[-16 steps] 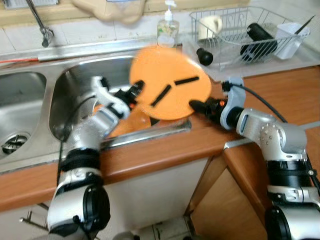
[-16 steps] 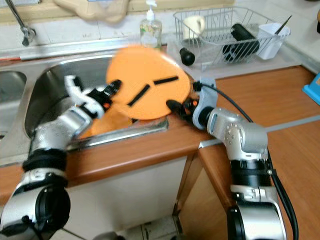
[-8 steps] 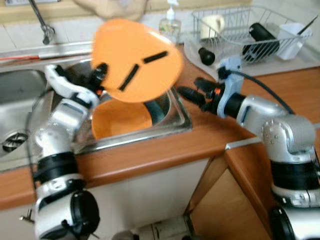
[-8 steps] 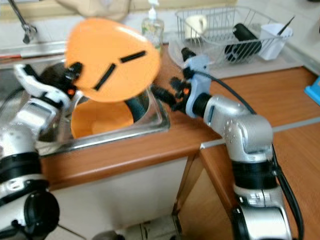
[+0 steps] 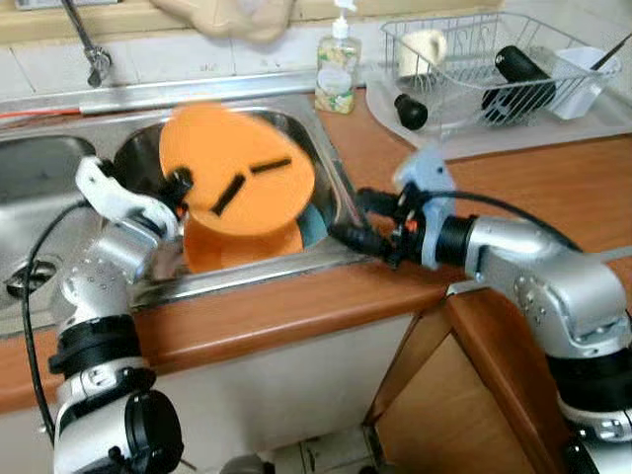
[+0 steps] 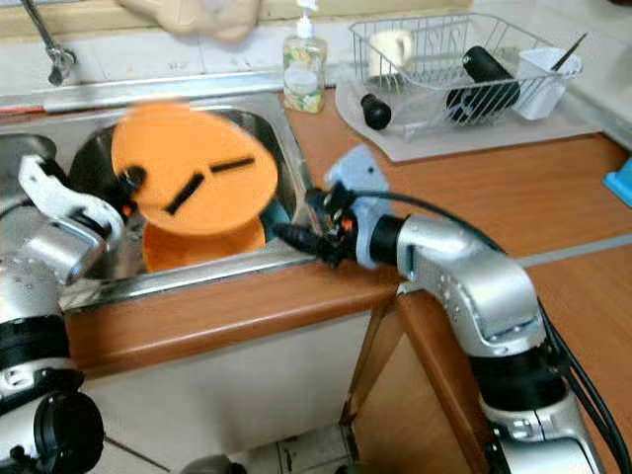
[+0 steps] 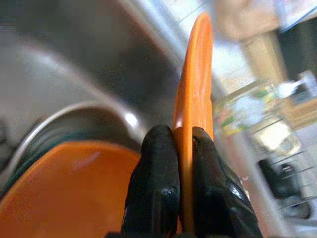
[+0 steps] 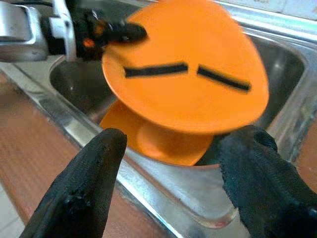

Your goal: Kitchen organization

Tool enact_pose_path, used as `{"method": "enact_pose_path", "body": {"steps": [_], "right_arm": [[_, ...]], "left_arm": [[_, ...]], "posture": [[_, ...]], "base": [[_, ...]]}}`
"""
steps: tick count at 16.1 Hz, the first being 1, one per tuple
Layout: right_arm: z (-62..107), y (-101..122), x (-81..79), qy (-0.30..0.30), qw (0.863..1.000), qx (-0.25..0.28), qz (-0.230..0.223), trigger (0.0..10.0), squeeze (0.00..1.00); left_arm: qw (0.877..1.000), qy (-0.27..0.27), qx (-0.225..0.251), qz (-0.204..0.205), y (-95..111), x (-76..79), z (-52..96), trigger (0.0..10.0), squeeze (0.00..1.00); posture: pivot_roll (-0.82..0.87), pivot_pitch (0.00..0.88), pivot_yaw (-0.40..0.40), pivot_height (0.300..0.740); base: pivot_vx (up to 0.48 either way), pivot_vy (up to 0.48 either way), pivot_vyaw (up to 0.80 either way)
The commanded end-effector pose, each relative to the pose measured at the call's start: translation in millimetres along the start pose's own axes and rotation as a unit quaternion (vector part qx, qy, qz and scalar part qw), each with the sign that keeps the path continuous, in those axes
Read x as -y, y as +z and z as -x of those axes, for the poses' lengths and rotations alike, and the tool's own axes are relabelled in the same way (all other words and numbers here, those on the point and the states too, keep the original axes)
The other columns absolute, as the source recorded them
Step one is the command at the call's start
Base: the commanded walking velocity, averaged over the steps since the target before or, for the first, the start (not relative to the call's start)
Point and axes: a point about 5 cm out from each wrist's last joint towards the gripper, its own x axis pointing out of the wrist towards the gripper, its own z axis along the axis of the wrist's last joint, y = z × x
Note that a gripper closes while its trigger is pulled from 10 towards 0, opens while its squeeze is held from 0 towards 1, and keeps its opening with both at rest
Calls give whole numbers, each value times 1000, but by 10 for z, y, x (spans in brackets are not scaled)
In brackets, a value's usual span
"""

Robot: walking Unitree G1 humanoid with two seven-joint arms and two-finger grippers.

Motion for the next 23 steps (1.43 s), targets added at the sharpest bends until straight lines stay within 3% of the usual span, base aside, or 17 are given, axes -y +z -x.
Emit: {"method": "enact_pose_path", "body": {"steps": [1,7,8,9,10,11,12,15,17,19,21,22,23], "right_arm": [[13,21,-29,8,1000,1,16,10000,0],[8,-1,-66,19,999,-6,30,10000,0],[8,-7,-78,21,999,-8,32,10000,0],[10,-11,-90,24,999,-10,33,10000,0],[12,-14,-96,26,999,-10,35,10000,0],[18,-17,-106,30,999,-11,36,10000,0],[19,-19,-112,33,999,-11,37,10000,0],[16,-31,-115,31,999,-11,35,10000,0],[20,-45,-105,16,999,-10,38,10000,0],[35,-59,3,-54,999,-8,-2,10000,12],[55,-63,58,-94,995,3,-16,10000,145],[64,-68,58,-103,994,6,-19,10000,420],[69,-71,54,-107,994,7,-20,10000,788]], "left_arm": [[1000,4,2,-14,31,81,-62,0,0],[998,47,-35,-40,-54,53,-218,0,0],[996,56,-46,-51,-75,49,-240,9020,0],[994,68,-55,-62,-91,33,-259,10000,0],[994,70,-57,-63,-94,28,-265,10000,0],[994,71,-58,-62,-94,25,-276,10000,114],[993,72,-58,-66,-89,23,-281,10000,965],[992,71,-54,-85,-64,17,-281,10000,1000],[989,73,-50,-120,-39,-32,-241,10000,1000],[982,83,-48,-161,-14,-93,-166,10000,1000],[972,93,-47,-212,42,-131,-87,10000,1000],[965,96,-45,-240,87,-143,-47,10000,1000],[962,94,-44,-253,111,-144,-24,10000,1000]], "posture": [[-100,0,27,740],[-106,0,39,740],[-109,0,43,740],[-110,0,45,740],[-111,0,45,740],[-111,0,45,740],[-110,0,44,740],[-107,0,42,740],[-107,0,42,740],[-105,0,40,740],[-102,0,38,740],[-99,0,40,740],[-99,0,40,740]], "base": [[0,0,0],[0,0,0],[0,0,0],[0,0,0],[0,0,0],[0,0,0],[0,0,0],[0,0,0],[0,0,0],[0,0,0],[0,0,0],[0,0,0],[0,0,0]]}}
